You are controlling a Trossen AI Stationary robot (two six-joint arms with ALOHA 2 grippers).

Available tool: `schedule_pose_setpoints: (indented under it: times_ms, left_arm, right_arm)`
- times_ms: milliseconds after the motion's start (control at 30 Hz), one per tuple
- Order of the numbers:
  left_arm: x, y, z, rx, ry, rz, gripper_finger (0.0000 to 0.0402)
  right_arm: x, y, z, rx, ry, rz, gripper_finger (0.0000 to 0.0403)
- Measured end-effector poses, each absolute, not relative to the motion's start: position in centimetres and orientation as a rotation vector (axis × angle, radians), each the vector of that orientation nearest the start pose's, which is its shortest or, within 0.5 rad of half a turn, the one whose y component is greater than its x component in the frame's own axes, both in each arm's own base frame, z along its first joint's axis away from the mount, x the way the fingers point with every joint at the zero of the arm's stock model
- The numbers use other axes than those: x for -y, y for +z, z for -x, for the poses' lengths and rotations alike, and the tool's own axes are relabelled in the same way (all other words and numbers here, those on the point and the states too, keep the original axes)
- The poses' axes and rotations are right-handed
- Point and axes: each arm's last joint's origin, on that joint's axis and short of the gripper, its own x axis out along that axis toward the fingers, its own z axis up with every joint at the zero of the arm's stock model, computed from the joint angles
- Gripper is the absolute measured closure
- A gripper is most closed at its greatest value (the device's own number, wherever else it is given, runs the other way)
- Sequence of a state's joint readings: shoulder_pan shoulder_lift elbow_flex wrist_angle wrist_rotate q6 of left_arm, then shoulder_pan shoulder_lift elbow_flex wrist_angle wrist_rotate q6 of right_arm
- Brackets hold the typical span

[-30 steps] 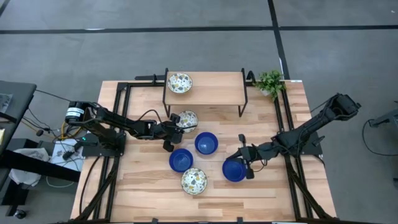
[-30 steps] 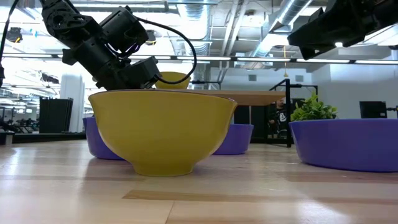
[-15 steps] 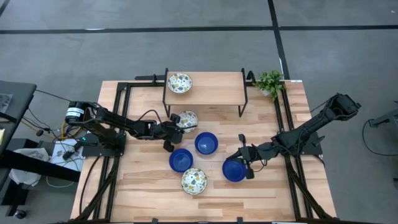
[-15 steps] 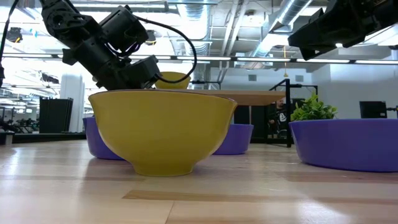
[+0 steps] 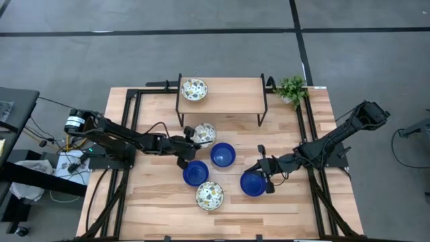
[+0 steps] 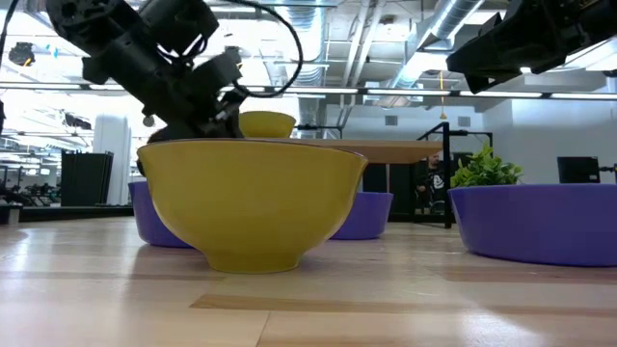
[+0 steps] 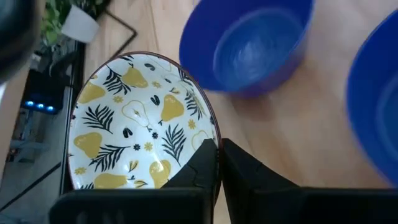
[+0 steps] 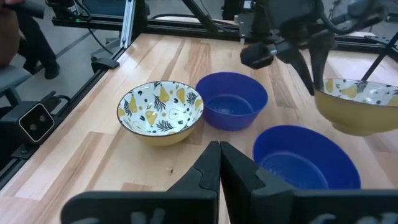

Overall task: Pick & Place Mini bowls
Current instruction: Stack the white pattern bowl on the top of the white pattern bowl on the shelf

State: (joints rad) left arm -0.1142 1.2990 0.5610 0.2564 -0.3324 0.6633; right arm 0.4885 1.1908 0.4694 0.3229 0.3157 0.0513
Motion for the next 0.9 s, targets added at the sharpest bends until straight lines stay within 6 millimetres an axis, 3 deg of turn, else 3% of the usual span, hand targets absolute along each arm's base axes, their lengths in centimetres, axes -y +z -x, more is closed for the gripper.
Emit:
schedule_pose_setpoints:
  times_ms: [300,900]
  left_arm:
    - [3.6,20.2,-24.9,-0.468,0.002,-0.752,0.0387]
    - [3.7,20.4,-24.7,-0.472,0.075,-0.714,0.0390]
  right_arm:
    - [-10.2,19.5,-21.0,-0.371,0.161,0.106,0.0403]
    - [-10.2,19.5,-21.0,-0.371,0.161,0.105,0.0403]
